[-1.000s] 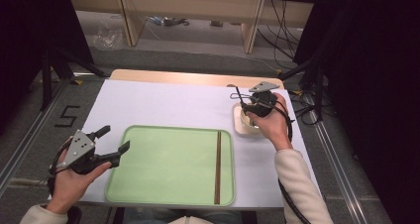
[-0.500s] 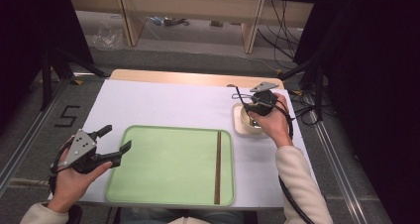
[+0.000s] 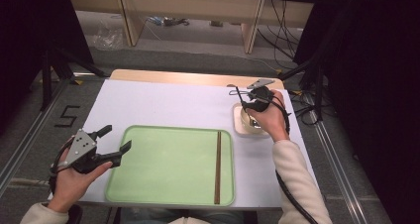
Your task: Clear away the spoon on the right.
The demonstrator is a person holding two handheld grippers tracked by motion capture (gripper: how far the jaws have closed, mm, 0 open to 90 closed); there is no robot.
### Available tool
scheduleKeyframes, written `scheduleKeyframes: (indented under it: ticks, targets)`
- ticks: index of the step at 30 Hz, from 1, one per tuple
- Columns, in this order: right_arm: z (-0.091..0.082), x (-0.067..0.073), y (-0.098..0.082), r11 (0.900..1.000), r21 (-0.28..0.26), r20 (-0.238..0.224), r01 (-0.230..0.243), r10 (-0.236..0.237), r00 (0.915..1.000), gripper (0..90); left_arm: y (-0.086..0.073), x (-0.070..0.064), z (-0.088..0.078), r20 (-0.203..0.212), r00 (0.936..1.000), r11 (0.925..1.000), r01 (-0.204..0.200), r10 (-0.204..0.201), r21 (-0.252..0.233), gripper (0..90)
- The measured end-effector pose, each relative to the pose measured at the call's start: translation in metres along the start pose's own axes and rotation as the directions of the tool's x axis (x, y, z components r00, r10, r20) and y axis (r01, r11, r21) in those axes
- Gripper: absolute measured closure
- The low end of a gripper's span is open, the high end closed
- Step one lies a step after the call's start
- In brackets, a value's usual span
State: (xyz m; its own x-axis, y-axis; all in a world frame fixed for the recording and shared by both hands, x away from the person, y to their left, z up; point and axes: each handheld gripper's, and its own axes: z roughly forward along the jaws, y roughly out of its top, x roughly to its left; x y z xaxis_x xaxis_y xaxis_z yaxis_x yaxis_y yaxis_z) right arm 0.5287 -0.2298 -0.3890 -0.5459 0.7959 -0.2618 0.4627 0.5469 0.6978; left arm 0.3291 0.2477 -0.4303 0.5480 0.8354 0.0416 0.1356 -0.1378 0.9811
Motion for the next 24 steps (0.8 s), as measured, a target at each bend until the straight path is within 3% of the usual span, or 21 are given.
scheduleKeyframes:
  ticks: [18, 24]
  targets:
    - [0.0063, -0.0017, 0.0064, 0.999, 0.014, 0.001, -0.031, 0.031, 0.9995, 48.1, -0.0002, 0.0003, 0.0, 0.002, 1.0, 1.0, 0.0, 0.0, 0.004, 18.7]
    - [0.0103, -0.0006, 0.0083, 1.0, 0.008, -0.002, -0.006, 0.006, 1.0, 51.3, -0.0002, 0.0004, -0.0002, 0.002, 1.0, 1.0, -0.002, 0.002, 0.003, 18.7]
